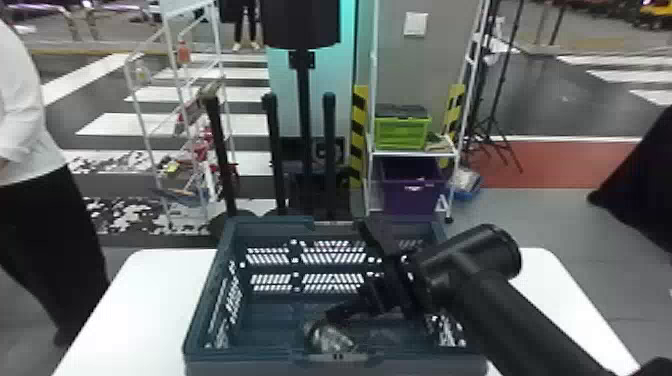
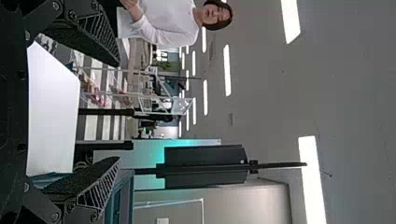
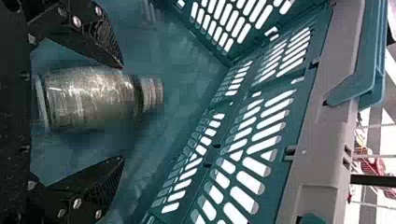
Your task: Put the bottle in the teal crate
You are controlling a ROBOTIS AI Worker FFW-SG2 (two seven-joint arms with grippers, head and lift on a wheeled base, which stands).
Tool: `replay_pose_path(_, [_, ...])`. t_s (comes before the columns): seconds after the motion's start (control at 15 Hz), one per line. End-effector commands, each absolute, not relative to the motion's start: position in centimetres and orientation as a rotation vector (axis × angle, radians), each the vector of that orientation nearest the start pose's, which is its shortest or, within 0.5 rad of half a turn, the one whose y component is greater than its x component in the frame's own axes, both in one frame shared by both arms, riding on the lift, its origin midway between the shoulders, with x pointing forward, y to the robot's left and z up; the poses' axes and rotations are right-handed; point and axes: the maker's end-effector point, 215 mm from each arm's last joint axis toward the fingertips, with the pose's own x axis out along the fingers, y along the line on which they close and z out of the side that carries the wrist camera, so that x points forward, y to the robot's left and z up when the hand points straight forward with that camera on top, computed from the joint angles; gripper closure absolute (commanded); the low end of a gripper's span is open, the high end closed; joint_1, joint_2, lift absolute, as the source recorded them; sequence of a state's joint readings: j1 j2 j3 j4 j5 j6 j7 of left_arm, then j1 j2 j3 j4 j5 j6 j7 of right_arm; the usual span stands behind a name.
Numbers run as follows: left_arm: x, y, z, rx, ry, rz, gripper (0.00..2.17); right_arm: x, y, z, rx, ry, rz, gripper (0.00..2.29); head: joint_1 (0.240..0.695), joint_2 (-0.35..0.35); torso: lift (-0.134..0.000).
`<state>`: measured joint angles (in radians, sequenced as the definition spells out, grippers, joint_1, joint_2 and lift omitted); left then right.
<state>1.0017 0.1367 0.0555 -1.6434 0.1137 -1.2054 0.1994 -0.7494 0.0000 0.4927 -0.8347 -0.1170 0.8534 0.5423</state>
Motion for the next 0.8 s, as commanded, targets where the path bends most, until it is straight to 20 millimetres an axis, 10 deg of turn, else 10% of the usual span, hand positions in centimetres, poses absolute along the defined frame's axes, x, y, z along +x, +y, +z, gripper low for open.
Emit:
replay_pose_path(0.0, [17.8,32.7,-33.2,0.024,-0.295,0.196,0.18,60.6,-0.8,-47.4,-0.117,0.925,0.755,0.14,0.499,0.000,0.000])
replay_pose_path(0.73, [17.2,32.7,-32.3,0.036,-0.309,0.187,0.18,53.9,2.1,-40.5,-0.161,0.956,0.728,0.12,0.499,0.000,0.000])
